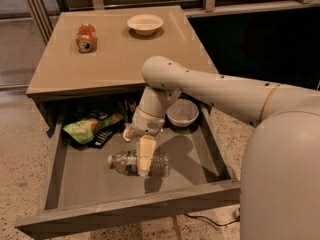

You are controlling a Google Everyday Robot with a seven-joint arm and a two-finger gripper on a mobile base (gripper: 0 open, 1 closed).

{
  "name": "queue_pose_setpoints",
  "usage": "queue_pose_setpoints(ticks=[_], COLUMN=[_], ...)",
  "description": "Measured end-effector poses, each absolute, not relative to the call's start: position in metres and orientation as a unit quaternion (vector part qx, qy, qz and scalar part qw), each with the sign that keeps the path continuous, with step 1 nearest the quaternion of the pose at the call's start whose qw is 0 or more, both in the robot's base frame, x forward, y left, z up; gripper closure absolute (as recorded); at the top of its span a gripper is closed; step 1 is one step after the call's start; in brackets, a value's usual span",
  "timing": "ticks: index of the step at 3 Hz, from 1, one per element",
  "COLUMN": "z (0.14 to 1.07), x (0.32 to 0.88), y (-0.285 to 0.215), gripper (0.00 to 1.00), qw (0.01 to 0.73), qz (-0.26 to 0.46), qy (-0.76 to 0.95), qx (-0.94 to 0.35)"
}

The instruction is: Pick water bottle from top drawer and place on counter

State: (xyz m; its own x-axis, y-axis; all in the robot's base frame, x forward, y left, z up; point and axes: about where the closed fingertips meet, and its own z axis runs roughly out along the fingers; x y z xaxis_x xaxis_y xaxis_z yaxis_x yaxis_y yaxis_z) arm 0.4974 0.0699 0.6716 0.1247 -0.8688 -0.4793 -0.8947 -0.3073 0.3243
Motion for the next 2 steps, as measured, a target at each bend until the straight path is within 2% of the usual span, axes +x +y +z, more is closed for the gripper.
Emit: queue_pose_setpoints(ticks=[2], z=[0.6716], x=[0.4974], y=[0.0699], gripper=[0.46], qw=[0.021], qz=[0.303], qy=[0.588], qx=[-0.750])
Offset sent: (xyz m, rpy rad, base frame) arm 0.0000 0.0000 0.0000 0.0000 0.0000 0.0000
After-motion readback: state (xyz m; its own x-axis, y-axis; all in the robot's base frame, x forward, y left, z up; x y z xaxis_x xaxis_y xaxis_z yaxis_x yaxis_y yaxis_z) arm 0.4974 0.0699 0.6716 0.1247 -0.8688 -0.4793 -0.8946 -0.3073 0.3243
